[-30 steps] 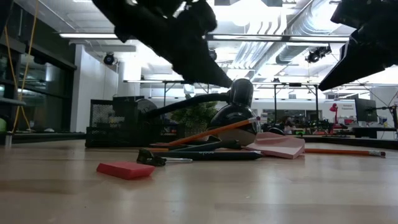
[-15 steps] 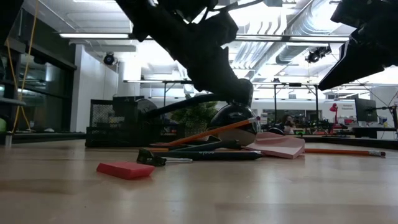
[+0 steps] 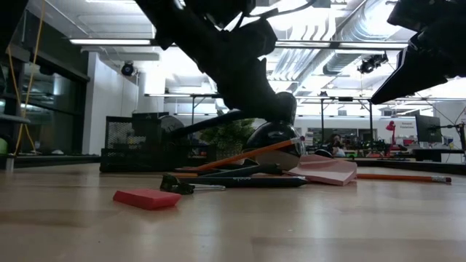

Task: Pick and place office supplies into organizer
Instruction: Put the top left orange pencil into the black desk organizer

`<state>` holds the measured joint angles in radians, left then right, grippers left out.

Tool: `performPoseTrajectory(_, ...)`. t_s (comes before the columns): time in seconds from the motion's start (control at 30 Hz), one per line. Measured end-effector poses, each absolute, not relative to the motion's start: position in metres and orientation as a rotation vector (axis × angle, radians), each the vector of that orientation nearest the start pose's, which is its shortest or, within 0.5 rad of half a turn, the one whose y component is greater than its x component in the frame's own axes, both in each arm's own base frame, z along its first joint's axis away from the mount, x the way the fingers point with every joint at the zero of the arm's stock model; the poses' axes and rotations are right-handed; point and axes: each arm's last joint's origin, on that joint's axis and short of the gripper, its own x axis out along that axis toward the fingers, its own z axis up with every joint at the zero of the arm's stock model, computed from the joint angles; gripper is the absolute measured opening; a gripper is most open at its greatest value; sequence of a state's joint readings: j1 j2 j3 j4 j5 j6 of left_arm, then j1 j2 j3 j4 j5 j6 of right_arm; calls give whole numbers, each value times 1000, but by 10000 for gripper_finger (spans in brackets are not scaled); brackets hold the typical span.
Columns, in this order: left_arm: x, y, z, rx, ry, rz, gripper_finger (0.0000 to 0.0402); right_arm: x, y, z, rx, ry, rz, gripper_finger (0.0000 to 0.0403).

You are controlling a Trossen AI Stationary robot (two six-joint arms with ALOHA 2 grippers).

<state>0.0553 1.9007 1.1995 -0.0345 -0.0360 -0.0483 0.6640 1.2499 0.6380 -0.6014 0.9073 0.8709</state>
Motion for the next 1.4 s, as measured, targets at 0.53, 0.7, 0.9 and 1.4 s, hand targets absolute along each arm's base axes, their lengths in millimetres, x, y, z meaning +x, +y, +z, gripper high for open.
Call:
performPoseTrajectory(0.53, 407, 25, 159, -67, 756, 112, 168, 173, 106, 182, -52, 662, -538, 98)
performPoseTrajectory(0.7, 410, 26, 154, -65, 752, 117, 166, 173, 107, 183, -50, 660, -538, 98)
performPoseTrajectory(0.9, 410, 26, 148, -63, 770, 121, 166, 173, 107, 183, -50, 657, -539, 98)
performPoseTrajectory(1.4, 415, 26, 136, -60, 760, 122, 166, 174, 107, 183, -44, 652, -537, 98)
